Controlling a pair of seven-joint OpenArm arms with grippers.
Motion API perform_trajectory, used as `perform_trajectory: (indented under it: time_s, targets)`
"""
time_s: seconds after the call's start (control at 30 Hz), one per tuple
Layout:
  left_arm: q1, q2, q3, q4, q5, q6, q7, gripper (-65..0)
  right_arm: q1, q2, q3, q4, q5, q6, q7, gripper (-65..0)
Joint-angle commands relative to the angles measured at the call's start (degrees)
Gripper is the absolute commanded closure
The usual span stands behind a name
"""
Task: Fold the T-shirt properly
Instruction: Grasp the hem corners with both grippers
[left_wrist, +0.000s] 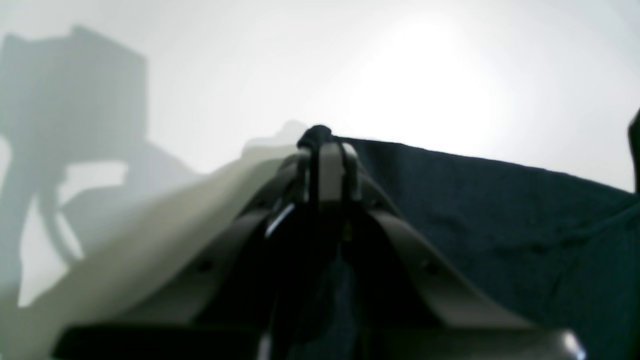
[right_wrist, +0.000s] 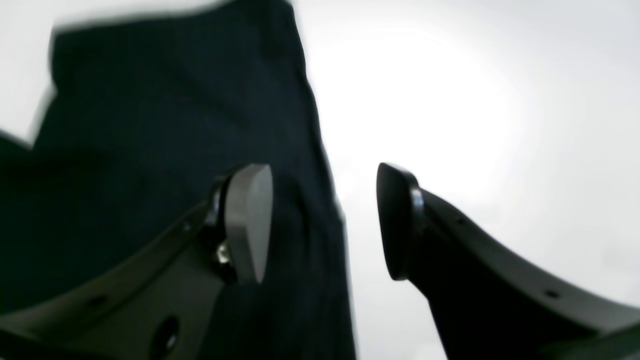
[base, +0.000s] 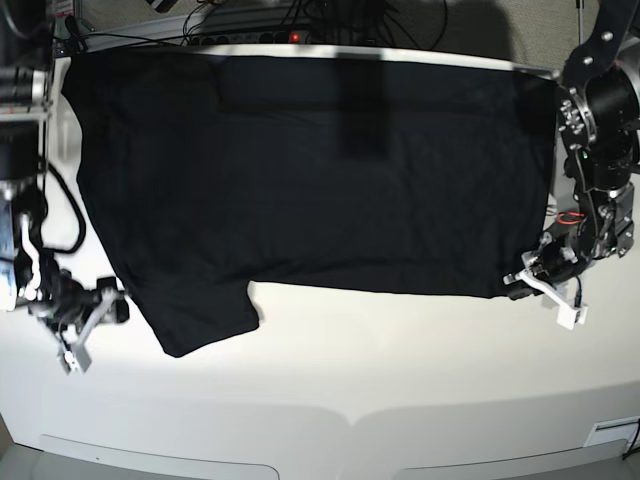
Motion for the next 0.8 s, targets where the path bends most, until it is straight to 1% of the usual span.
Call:
perform_trajectory:
  time_s: [0.0,0.07,0.13,0.27,0.33,0.4,0.47,0.5,0.67,0.73,0.77]
  targets:
    - [-0.9,-0.5,0.1,0.4,1.1,0.3,1.2,0.0,4.7,1.2,-0.8,-1.6,0.7,1.0,0.8,-33.4]
    - [-0.9,-0.6,0.1,0.4,1.0,0.3,1.2,0.0,10.1,1.2,-4.0,-7.1,1.5,2.6,0.2,-33.4]
    - [-0.9,-0.5,0.1,0.4,1.0,0.3,1.2,0.0,14.3,1.0,-7.3,-12.3,1.4,3.5,0.2,-33.4]
    - [-0.9,-0.5,0.1,0.4,1.0,0.3,0.7,0.0,19.8,-0.6,-12.3,-23.3,1.0,4.1,0.3,-33.4]
    - [-0.9,-0.5,0.1,0.4,1.0,0.3,0.1,0.0,21.5,-1.6,-13.5,-28.9,0.8,4.8,2.1,-33.4]
    - [-0.9,-0.5,0.1,0.4,1.0,0.3,-0.4,0.0,22.3,-2.8,-13.7,-33.3,-2.3,5.8,6.0,-33.4]
    - [-0.9,-0.6,0.1,0.4,1.1,0.3,-0.5,0.0,22.5,-3.9,-13.7,-36.2,-6.8,5.8,10.7,-33.4]
    - [-0.9,-0.6,0.1,0.4,1.1,0.3,-0.5,0.0,22.5,-4.5,-13.7,-37.1,-8.4,5.8,12.0,-33.4]
    - [-0.9,-0.5,0.1,0.4,1.0,0.3,-1.5,0.0,21.7,-7.4,-13.7,-38.4,-9.1,5.8,11.2,-33.4]
    - [-0.9,-0.5,0.1,0.4,1.0,0.3,-1.4,0.0,21.4,-8.1,-13.7,-38.4,-9.1,5.7,11.1,-33.4]
    - [-0.9,-0.6,0.1,0.4,1.1,0.3,-1.4,0.0,21.4,-8.2,-13.7,-38.5,-9.2,5.1,11.0,-33.4]
